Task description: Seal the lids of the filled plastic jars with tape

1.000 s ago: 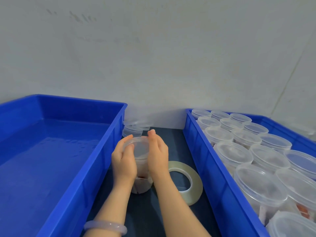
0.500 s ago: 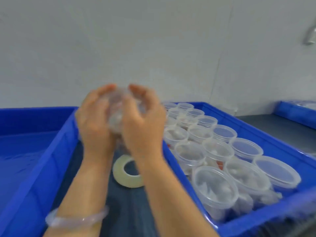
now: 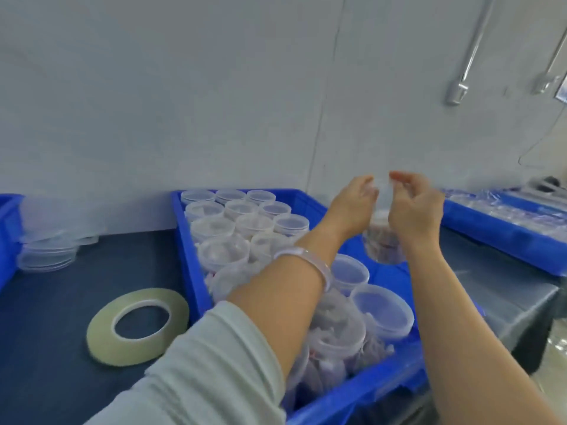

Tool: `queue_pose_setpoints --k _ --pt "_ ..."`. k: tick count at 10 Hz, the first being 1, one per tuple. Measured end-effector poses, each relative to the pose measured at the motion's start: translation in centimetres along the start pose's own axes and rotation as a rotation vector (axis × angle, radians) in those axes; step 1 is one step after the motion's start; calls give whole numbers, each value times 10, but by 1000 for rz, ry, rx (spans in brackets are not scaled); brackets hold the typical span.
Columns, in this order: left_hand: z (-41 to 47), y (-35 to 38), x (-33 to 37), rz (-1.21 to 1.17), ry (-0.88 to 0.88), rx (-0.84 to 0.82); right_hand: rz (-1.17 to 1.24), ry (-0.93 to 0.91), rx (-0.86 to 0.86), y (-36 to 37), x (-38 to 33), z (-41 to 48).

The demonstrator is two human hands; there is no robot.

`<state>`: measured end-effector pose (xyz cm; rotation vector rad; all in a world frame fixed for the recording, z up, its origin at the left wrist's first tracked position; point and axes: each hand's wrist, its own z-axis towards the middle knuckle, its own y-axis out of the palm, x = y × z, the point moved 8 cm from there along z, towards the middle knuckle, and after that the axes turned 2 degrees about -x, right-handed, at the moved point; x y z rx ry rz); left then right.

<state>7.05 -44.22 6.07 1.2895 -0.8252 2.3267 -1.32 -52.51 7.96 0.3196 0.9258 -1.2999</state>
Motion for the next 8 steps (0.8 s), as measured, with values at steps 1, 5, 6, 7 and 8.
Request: queue_pose_setpoints --k 1,5,6,7,8 --pt "14 23 -43 149 -118 -91 -118 68 -185 29 51 7" --pt "15 38 -116 970 -281 -264 -674 -39 -776 104 123 -19" --pt "8 30 -116 769 -294 -343 -731 -46 -818 101 121 -23" --pt "-2 2 -100 497 -251 -285 -956 -124 -770 110 92 -21" --pt "-8 -45 -65 356 -156 -134 -757 -266 -733 144 20 -23"
